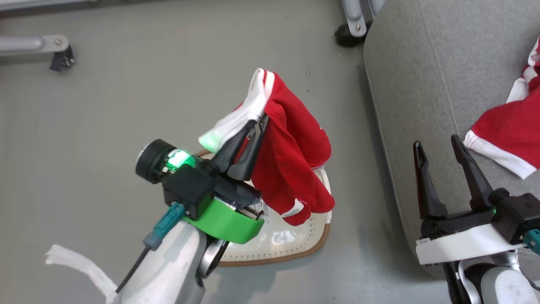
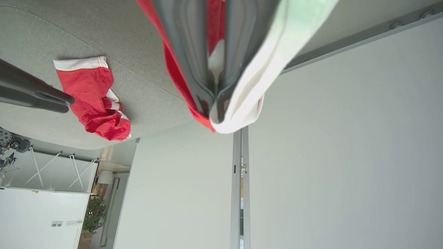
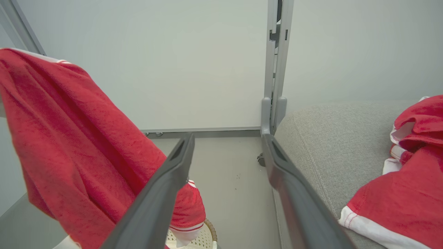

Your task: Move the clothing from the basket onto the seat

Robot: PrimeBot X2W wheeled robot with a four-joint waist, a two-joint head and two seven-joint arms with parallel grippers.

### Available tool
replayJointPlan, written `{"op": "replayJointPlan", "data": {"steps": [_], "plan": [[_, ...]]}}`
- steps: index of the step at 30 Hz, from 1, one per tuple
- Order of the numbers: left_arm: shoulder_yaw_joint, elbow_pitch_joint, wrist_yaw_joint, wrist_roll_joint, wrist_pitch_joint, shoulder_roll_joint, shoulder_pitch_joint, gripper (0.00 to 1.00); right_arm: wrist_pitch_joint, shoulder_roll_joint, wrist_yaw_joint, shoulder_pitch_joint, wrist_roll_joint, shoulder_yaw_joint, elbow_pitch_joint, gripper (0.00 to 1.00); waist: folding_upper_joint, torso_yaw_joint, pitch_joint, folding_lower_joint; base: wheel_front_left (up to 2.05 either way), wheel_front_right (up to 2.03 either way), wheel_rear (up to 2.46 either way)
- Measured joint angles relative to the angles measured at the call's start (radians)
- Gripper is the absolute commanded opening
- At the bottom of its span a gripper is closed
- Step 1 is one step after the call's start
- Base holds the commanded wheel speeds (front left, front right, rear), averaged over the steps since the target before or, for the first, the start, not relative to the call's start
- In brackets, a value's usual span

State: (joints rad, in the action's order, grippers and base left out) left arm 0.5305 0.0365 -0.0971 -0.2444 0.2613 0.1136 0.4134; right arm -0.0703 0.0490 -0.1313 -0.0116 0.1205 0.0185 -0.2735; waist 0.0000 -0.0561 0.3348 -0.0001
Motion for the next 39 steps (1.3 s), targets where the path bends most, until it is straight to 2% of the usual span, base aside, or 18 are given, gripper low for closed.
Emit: {"op": "replayJointPlan", "data": {"steps": [5, 12, 26, 39], "plan": [[-0.078, -0.056, -0.008, -0.010, 0.001, -0.019, -0.031, 0.00, 0.013, 0.000, 0.000, -0.025, 0.006, 0.021, 0.005, 1.00, 0.0000, 0.025, -0.076, 0.0000, 0.00, 0.00, 0.00], [-0.138, -0.097, -0.014, -0.020, 0.001, -0.026, -0.090, 0.00, 0.027, 0.000, 0.000, -0.072, 0.010, 0.046, 0.014, 1.00, 0.0000, 0.043, -0.175, 0.0000, 0.00, 0.00, 0.00], [-0.092, -0.151, -0.017, -0.054, -0.024, 0.013, -0.257, 0.00, 0.059, 0.000, 0.000, -0.193, 0.022, 0.075, -0.001, 1.00, 0.0000, 0.035, -0.326, 0.0000, 0.00, 0.00, 0.00], [-0.069, -0.176, -0.008, -0.067, -0.040, 0.015, -0.291, 0.00, 0.070, 0.000, 0.000, -0.227, 0.031, 0.075, -0.020, 1.00, 0.0000, 0.030, -0.354, 0.0000, 0.00, 0.00, 0.00]]}}
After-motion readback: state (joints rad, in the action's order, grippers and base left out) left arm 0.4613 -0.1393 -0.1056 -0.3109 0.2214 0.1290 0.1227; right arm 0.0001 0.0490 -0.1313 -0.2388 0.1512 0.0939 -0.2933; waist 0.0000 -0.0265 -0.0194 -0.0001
